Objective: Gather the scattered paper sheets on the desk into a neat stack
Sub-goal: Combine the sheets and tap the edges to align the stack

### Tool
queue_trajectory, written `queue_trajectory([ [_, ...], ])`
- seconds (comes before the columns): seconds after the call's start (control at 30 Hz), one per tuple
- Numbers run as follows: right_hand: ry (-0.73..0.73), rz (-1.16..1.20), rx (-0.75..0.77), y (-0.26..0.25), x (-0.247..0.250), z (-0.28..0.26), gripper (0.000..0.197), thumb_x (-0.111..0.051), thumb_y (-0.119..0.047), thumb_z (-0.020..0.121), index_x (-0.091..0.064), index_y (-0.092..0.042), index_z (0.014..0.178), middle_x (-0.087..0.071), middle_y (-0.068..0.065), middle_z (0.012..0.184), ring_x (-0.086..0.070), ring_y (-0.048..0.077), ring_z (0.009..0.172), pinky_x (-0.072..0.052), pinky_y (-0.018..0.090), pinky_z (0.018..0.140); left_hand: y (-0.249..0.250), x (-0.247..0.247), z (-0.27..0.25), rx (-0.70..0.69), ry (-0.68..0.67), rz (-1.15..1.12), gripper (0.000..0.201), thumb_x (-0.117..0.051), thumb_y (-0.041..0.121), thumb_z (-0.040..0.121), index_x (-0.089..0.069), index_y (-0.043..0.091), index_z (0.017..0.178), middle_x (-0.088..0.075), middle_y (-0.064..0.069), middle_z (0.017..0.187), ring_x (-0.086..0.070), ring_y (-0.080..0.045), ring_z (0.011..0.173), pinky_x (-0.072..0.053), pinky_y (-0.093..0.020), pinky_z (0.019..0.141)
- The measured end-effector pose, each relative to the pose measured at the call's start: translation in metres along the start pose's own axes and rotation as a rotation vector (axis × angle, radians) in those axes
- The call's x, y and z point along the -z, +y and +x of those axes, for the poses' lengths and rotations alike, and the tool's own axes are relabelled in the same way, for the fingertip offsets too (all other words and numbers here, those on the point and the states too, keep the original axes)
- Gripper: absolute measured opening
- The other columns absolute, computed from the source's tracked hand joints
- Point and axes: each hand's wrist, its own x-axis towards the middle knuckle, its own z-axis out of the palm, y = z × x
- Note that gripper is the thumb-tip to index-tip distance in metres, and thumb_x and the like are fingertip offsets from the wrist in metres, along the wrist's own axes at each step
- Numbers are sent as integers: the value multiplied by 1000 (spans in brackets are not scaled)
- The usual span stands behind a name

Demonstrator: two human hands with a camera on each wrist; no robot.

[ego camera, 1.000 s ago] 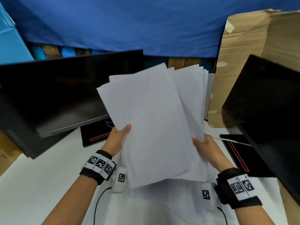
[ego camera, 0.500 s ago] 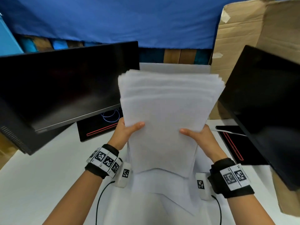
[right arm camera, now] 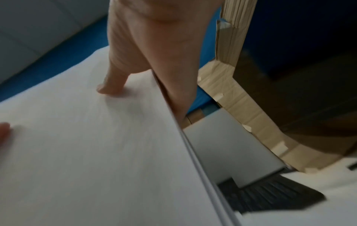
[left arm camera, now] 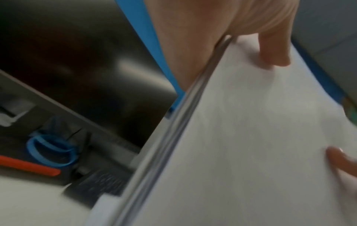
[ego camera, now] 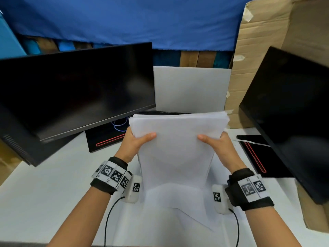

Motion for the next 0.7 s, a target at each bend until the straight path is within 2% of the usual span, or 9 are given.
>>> queue_trajectory([
  [0.07,-5,-28,-90,22,-3,-2,29,-69,-4,76,-61,-27,91,-66,-9,95,-64,10,89,-53,17,71,-29,0,-9,123,7,87,55,-84,41,47,-60,29,95,-74,21,86,-68,1,84,-55,-22,73],
  [0.13,-22,-117,-192,46,-3,-3,26,-69,-7,77,-60,-21,98,-65,-6,96,-63,19,98,-52,15,71,-60,1,-20,237,24,212,29,-74,21,71,-59,30,95,-73,26,80,-68,4,82,-55,-34,84],
  [0.17,-36,-194,-249,60,1,-2,31,-69,-11,77,-59,-16,106,-66,-2,102,-61,23,106,-52,18,77,-72,3,-24,268,49,263,21,-66,15,80,-60,28,95,-73,24,76,-69,0,83,-55,-35,86],
  [0.27,41,-461,-431,99,30,-4,63,-73,-24,75,-46,-12,130,-50,13,134,-46,30,127,-40,38,102,-84,19,-31,285,183,321,18,-55,13,87,-62,9,103,-69,9,82,-67,-25,91,-56,-15,68],
  [0.37,395,-708,-773,124,66,-19,92,-73,-42,70,-25,-11,143,-29,22,146,-28,40,134,-28,51,109,-80,41,-35,290,300,358,17,-53,11,88,-59,3,102,-64,-1,80,-63,-22,75,-51,-10,56],
  [0.43,501,-792,-900,133,74,-30,104,-72,-46,69,-13,-9,145,-25,27,146,-23,42,135,-25,55,109,-80,54,-40,320,357,360,13,-53,11,89,-58,6,100,-64,-5,84,-61,-21,75,-53,-22,67],
  [0.5,507,-809,-906,141,69,-32,111,-74,-43,68,-3,-10,147,-22,27,147,-23,42,135,-28,54,106,-85,65,-45,370,387,377,13,-54,12,88,-57,7,99,-64,-12,95,-60,-26,85,-49,-35,80],
  [0.6,435,-864,-901,155,50,-25,115,-75,-39,68,3,-8,146,-21,24,147,-27,41,133,-32,51,104,-97,74,-55,431,401,386,19,-54,12,88,-58,2,103,-62,-17,101,-60,-30,92,-47,-39,83],
  [0.7,415,-1010,-980,160,46,-18,120,-74,-54,62,-3,-6,146,-20,23,147,-22,39,134,-27,50,106,-104,79,-60,460,411,391,30,-54,13,88,-57,-4,112,-63,-18,104,-60,-33,98,-48,-42,89],
])
